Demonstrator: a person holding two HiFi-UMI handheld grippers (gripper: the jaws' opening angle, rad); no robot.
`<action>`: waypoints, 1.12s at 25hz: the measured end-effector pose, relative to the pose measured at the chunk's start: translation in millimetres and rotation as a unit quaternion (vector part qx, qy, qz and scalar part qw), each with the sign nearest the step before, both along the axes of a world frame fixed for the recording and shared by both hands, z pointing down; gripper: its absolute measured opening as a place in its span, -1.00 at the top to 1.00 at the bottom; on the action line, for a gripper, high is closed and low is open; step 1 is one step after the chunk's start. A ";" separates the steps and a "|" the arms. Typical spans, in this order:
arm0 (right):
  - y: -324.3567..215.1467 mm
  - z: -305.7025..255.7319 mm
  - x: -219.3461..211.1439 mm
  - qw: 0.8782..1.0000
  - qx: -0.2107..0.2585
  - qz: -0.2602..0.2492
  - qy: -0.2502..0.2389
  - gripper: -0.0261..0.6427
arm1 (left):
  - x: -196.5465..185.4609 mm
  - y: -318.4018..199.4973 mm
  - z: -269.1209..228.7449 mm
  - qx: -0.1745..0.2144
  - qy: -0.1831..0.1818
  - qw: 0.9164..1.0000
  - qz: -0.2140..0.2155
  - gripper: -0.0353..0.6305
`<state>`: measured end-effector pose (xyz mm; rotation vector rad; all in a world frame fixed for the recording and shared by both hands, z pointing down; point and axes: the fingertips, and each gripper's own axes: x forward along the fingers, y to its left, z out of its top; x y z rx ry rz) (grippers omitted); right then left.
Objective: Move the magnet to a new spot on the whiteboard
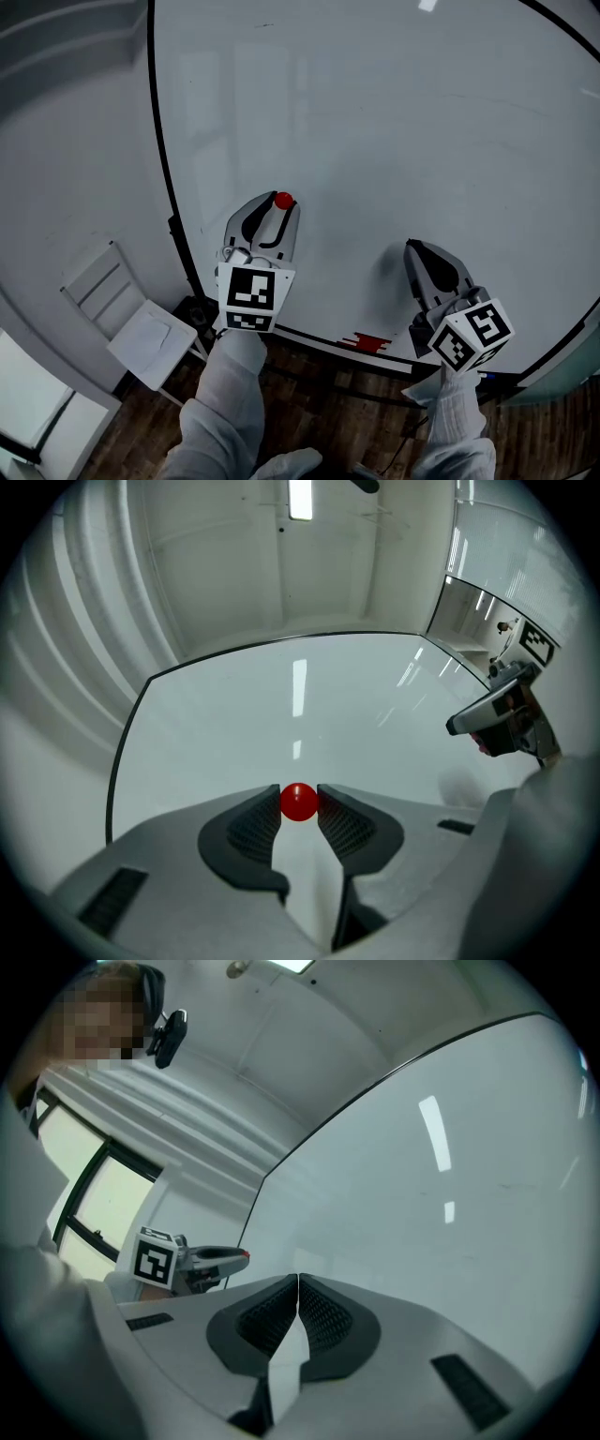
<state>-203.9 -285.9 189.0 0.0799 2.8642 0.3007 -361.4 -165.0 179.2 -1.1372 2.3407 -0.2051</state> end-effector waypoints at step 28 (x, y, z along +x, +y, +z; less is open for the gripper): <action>36.3 -26.2 -49.7 0.999 0.012 -0.033 -0.003 0.84 | -66.8 -5.6 -57.5 -0.011 -0.037 0.998 -0.039 0.49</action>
